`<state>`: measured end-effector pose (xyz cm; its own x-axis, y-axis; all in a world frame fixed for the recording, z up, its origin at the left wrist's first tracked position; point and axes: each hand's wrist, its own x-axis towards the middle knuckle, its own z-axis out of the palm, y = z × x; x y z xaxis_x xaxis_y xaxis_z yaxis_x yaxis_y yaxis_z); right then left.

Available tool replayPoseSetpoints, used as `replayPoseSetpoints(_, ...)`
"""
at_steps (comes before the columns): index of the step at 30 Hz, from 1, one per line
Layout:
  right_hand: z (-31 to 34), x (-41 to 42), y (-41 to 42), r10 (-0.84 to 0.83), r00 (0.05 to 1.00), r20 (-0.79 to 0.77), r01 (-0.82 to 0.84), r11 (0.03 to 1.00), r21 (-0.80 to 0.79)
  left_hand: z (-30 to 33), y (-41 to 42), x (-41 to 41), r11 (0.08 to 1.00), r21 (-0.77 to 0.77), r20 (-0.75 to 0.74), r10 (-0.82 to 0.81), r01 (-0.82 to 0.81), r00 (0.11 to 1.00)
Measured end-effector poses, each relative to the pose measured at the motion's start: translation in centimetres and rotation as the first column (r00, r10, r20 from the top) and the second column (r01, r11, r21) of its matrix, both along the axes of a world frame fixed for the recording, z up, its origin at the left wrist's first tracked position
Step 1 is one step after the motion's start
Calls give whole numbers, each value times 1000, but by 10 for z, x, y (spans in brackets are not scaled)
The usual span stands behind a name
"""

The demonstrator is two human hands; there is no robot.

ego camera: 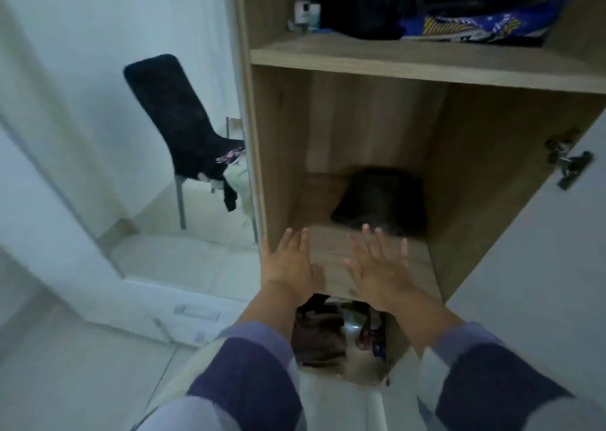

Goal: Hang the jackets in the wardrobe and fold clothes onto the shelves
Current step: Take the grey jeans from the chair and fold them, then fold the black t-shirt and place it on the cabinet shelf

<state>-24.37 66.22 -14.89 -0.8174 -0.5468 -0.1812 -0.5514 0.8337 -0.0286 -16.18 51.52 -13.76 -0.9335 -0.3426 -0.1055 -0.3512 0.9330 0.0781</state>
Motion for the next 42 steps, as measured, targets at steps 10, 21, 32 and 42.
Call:
replayPoseSetpoints(10,17,212,-39,400,909,118,-401,916,-14,13,7,264,908,-28,28,420,-419,907)
replayPoseSetpoints(21,-7,466,-158,791,602,111,-799,597,72,-20,-27,563,560,34,134,818,-827,560)
replayPoseSetpoints(32,-103,644,-218,898,335,285,-941,301,157,-107,-44,756,216,116,303,922,-969,242)
replayPoseSetpoints(42,-173,692,-313,908,230,350,-971,189,146,-183,-111,796,69,186,332,935,-980,128)
